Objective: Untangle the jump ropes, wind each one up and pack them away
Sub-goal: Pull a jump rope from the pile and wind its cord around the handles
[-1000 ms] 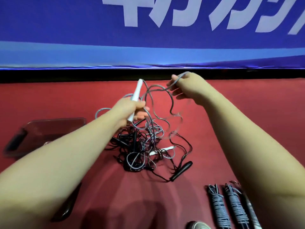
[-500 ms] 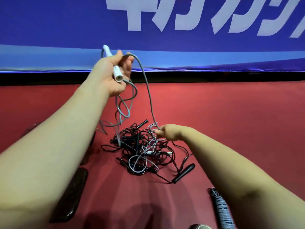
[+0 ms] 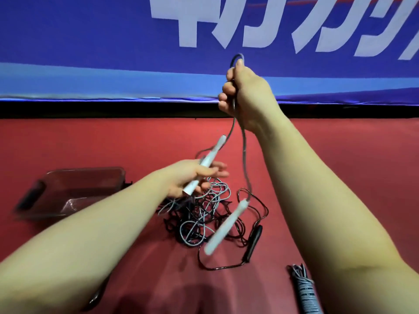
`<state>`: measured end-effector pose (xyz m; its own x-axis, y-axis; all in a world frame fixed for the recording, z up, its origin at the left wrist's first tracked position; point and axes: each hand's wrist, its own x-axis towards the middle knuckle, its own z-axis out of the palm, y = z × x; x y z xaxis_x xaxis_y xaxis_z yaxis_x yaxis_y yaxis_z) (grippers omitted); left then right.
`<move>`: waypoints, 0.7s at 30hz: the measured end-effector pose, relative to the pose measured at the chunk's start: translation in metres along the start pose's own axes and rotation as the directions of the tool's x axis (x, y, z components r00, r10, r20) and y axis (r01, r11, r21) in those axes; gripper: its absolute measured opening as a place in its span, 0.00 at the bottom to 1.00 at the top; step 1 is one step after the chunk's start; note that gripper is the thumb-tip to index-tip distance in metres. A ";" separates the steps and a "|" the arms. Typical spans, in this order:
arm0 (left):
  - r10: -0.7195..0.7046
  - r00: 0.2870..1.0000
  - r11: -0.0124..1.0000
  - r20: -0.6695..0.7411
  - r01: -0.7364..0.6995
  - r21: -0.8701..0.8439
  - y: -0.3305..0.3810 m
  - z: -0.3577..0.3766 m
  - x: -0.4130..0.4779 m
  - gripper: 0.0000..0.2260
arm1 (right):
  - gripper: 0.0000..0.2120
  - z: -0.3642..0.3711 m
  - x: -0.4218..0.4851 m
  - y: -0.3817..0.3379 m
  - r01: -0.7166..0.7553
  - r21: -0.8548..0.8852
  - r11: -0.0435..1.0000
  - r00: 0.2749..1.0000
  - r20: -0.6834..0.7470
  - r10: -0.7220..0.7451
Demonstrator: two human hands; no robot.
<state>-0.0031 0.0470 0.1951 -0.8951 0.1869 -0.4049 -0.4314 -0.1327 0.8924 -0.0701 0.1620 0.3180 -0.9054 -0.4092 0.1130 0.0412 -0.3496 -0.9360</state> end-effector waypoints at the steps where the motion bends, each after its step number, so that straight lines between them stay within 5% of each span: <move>1: -0.018 0.998 1.000 0.064 0.017 0.022 -0.003 0.005 0.001 0.11 | 0.19 0.002 0.000 -0.001 -0.009 0.063 0.998 1.000 -0.021 0.010; 3: -0.007 0.991 0.998 0.133 -0.001 0.060 -0.008 0.014 0.001 0.14 | 0.19 -0.002 0.003 -0.003 -0.054 0.294 0.954 0.996 -0.047 0.071; 7: 0.070 0.981 0.997 0.179 -0.073 0.014 -0.014 0.024 0.001 0.13 | 0.21 -0.024 0.013 -0.001 -0.134 0.763 0.633 0.971 -0.026 0.237; 11: 0.094 0.964 0.994 0.250 -0.104 0.027 -0.019 0.023 0.002 0.10 | 0.14 -0.044 0.017 0.002 -0.021 0.898 0.440 0.941 -0.131 0.312; 16: -0.029 0.943 0.963 0.331 -0.063 0.263 -0.038 0.018 0.002 0.11 | 0.13 -0.093 0.022 -0.013 0.188 0.945 0.269 0.936 -0.255 0.242; 18: -0.049 0.958 0.966 0.282 -0.025 0.256 -0.042 0.017 0.002 0.05 | 0.15 -0.115 0.026 -0.013 0.168 0.898 0.407 0.924 -0.287 0.251; 19: -0.053 0.967 0.970 0.249 -0.009 0.244 -0.042 0.015 0.002 0.02 | 0.17 -0.127 0.027 -0.008 0.096 0.798 0.595 0.899 -0.326 0.292; 21: -0.059 0.981 0.966 0.185 0.010 0.258 -0.039 0.010 0.003 0.01 | 0.19 -0.149 0.023 0.016 -0.252 0.316 0.915 0.852 -0.376 0.365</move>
<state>0.0120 0.0620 0.1612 -0.8317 0.3709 -0.4132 -0.3964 0.1244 0.9096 -0.1531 0.2729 0.2556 -0.9150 -0.1593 -0.3708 0.3998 -0.4828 -0.7791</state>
